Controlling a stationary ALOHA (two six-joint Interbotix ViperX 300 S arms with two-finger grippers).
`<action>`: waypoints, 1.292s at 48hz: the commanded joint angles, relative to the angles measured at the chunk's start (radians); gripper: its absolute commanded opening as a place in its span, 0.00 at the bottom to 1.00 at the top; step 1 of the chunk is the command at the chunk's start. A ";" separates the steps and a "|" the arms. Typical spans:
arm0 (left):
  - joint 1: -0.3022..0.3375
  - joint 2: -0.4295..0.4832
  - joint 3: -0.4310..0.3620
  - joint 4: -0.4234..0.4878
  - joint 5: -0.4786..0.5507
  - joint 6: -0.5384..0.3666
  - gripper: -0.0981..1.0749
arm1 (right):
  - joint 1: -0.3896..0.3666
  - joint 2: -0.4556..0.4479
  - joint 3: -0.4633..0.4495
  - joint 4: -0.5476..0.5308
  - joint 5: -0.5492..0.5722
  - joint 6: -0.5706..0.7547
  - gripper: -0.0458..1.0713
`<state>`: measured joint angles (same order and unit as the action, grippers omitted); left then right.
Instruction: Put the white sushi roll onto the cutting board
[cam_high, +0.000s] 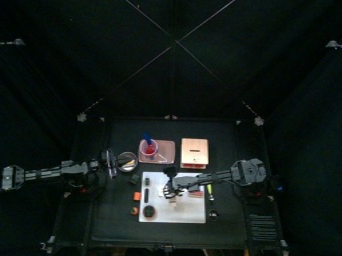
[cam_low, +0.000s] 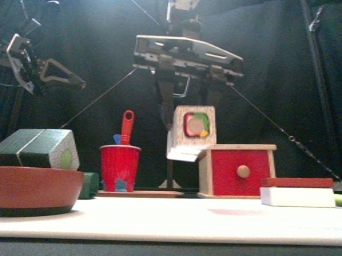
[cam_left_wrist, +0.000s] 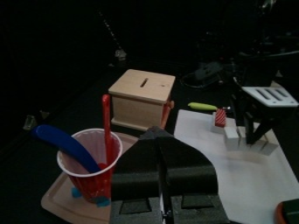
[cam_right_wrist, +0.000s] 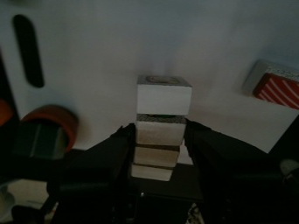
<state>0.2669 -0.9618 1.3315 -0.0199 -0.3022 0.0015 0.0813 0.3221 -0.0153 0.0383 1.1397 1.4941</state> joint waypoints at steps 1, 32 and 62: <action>0.002 0.002 -0.006 0.000 -0.009 0.003 0.09 | -0.005 -0.072 0.040 -0.017 -0.035 0.025 0.67; 0.005 0.002 -0.006 0.000 -0.009 0.003 0.09 | 0.000 -0.107 0.201 -0.051 -0.213 0.109 0.67; 0.005 0.002 -0.008 -0.002 -0.011 0.003 0.09 | 0.003 -0.080 0.210 -0.034 -0.245 0.110 0.88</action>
<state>0.2700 -0.9618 1.3376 -0.0199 -0.3037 0.0031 0.0828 0.2700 0.1994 0.0015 0.9050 1.6015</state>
